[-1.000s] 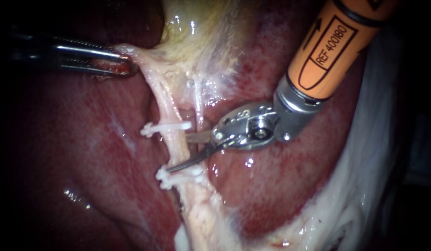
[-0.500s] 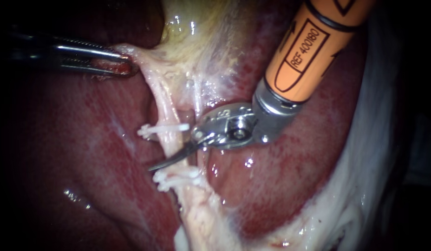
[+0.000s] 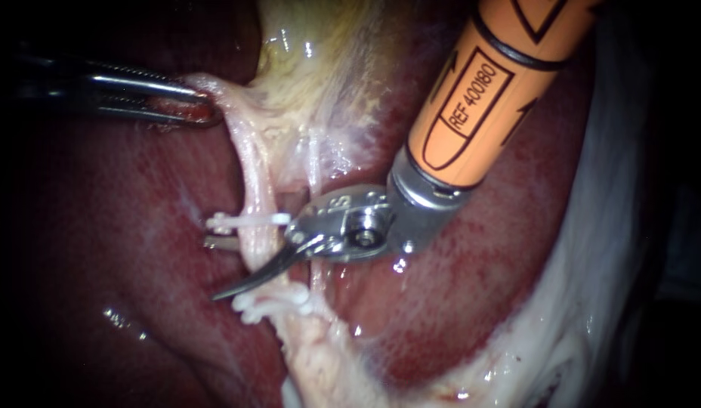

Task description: Go to the cutting position left tube

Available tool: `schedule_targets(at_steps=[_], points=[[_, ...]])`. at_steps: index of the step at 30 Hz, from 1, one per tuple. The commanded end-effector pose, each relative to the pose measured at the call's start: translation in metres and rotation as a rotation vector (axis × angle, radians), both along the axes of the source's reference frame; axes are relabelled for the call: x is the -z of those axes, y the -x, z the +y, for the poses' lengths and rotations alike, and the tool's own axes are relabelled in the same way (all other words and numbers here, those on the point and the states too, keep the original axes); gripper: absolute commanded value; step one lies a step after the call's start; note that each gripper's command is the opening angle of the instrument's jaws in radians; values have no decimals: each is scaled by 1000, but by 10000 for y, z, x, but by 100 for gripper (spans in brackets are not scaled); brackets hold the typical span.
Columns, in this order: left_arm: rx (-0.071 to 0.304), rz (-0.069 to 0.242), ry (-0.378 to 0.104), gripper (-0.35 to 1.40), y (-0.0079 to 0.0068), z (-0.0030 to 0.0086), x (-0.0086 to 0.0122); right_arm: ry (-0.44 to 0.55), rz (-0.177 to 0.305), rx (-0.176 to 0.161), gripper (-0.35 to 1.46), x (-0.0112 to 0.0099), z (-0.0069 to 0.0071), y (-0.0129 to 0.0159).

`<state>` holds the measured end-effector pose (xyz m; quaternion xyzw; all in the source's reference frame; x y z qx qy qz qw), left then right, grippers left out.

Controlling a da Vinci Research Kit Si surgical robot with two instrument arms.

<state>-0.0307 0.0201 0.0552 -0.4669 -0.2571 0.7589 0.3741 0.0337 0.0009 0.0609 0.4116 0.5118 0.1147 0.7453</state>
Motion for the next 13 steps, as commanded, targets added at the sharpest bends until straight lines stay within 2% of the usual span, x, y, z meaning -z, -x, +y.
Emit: schedule_targets(at_steps=[1, 13], points=[[0, 0, 0, -35, 0, 0, 0, 0, -2, -1, 125, 0, 0, 0], [0, 0, 0, -35, 0, 0, -1, -3, -7, -7, 125, -2, 1, 0]])
